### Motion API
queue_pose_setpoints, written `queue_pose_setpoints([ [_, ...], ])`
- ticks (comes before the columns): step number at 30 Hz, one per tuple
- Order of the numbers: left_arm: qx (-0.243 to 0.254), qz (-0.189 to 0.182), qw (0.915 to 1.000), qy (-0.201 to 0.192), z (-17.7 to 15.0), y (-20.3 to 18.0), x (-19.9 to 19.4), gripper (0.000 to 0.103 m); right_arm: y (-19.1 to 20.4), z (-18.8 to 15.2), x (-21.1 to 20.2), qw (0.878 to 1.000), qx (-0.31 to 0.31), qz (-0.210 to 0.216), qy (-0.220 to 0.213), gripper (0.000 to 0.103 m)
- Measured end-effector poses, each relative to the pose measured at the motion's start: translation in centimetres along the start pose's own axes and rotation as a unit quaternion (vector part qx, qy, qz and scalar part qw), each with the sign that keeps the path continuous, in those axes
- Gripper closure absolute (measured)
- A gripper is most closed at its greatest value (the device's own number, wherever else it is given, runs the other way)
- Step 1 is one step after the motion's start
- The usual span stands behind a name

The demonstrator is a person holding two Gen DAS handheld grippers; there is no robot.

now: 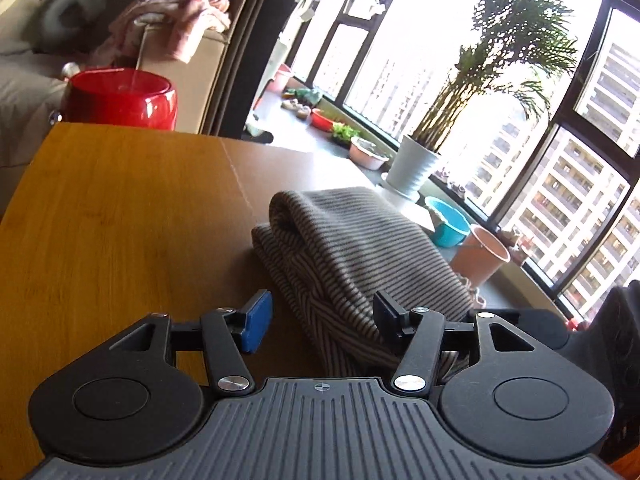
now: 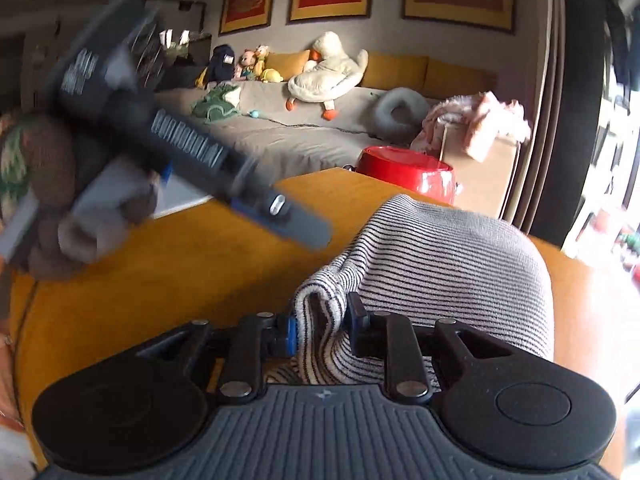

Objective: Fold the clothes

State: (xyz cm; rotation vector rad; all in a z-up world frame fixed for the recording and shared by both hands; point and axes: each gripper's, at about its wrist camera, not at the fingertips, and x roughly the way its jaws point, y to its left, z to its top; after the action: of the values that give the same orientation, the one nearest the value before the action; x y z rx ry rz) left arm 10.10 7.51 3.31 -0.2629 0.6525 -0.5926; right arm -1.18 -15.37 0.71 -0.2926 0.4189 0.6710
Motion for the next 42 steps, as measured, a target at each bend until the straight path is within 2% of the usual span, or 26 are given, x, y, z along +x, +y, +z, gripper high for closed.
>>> queue_pose_setpoints([
  [2,0.001,-0.015,0.9998,-0.010,0.5,-0.8,0.0,0.045,1.4,-0.3,0.2,0.999,-0.049,-0.017,0.001,0.069],
  [4,0.004,-0.027,0.9996,0.006,0.3,-1.4,1.6,0.048,2.6,-0.4,0.5,0.996,-0.087,-0.029,0.004,0.062],
  [6,0.008,-0.039,0.9989,0.024,0.0,-1.9,3.2,0.051,2.9,-0.3,0.4,0.995,-0.099,-0.031,0.009,0.057],
  [7,0.013,-0.036,0.9988,0.029,-0.4,-1.9,3.8,0.052,2.8,-0.2,0.3,0.995,-0.097,-0.028,0.011,0.049],
  [8,0.017,-0.032,0.9988,0.034,-0.9,-1.8,4.4,0.052,2.6,-0.2,0.1,0.995,-0.095,-0.026,0.013,0.035],
  [9,0.023,-0.029,0.9988,0.033,-1.1,-1.8,4.6,0.053,2.1,-0.1,-0.5,0.996,-0.084,-0.016,0.013,0.027],
  [10,0.028,-0.027,0.9988,0.031,-1.3,-1.8,4.7,0.053,1.6,0.0,-1.2,0.997,-0.071,-0.006,0.012,0.012],
  [11,0.029,-0.027,0.9988,0.030,-1.3,-1.6,4.8,0.055,1.0,0.1,-1.9,0.998,-0.059,0.004,0.012,0.003],
  [13,0.028,-0.026,0.9988,0.031,-1.3,-1.5,4.8,0.057,-0.9,0.4,-3.3,1.000,-0.020,0.002,-0.001,0.001],
  [15,0.028,-0.026,0.9987,0.032,-1.3,-1.4,4.9,0.057,-3.4,0.9,-4.3,0.999,0.041,-0.024,-0.018,0.000],
  [16,0.029,-0.025,0.9988,0.032,-1.3,-1.4,4.9,0.057,-4.8,1.1,-4.7,0.996,0.076,-0.039,-0.028,0.000],
  [19,0.031,-0.023,0.9988,0.031,-1.4,-1.3,5.0,0.057,-8.1,0.7,-3.9,0.983,0.160,-0.086,-0.016,0.000],
  [20,0.032,-0.022,0.9987,0.032,-1.4,-1.3,5.0,0.057,-8.6,0.3,-2.6,0.981,0.165,-0.103,0.020,0.000],
  [21,0.033,-0.021,0.9987,0.032,-1.4,-1.3,5.0,0.057,-8.8,-0.2,-0.4,0.977,0.154,-0.120,0.084,0.000],
  [22,0.034,-0.020,0.9987,0.032,-1.4,-1.3,5.0,0.057,-8.8,-0.7,0.4,0.976,0.154,-0.122,0.091,0.000],
  [28,0.036,-0.020,0.9986,0.032,-1.4,-1.2,5.1,0.057,-9.9,-1.1,2.4,0.971,0.180,-0.119,0.099,0.000],
  [31,0.035,-0.021,0.9987,0.031,-1.5,-1.0,5.1,0.057,-9.7,-1.7,1.9,0.959,0.238,-0.117,0.104,0.000],
  [33,0.033,-0.022,0.9987,0.030,-1.5,-0.9,5.1,0.057,-10.3,-2.9,1.4,0.943,0.300,-0.087,0.115,0.000],
  [34,0.031,-0.023,0.9988,0.030,-1.5,-0.8,5.1,0.057,-9.9,-3.5,0.8,0.942,0.311,-0.072,0.104,0.000],
  [38,0.027,-0.027,0.9989,0.029,-1.5,-0.4,5.2,0.057,-8.9,-3.7,0.3,0.952,0.282,-0.023,0.112,0.000],
  [39,0.026,-0.027,0.9989,0.029,-1.5,-0.3,5.2,0.057,-8.7,-3.3,-0.1,0.955,0.277,-0.024,0.104,0.000],
  [42,0.026,-0.028,0.9988,0.030,-1.5,-0.3,5.3,0.057,-9.6,-1.6,-1.8,0.960,0.274,-0.048,0.036,0.000],
])
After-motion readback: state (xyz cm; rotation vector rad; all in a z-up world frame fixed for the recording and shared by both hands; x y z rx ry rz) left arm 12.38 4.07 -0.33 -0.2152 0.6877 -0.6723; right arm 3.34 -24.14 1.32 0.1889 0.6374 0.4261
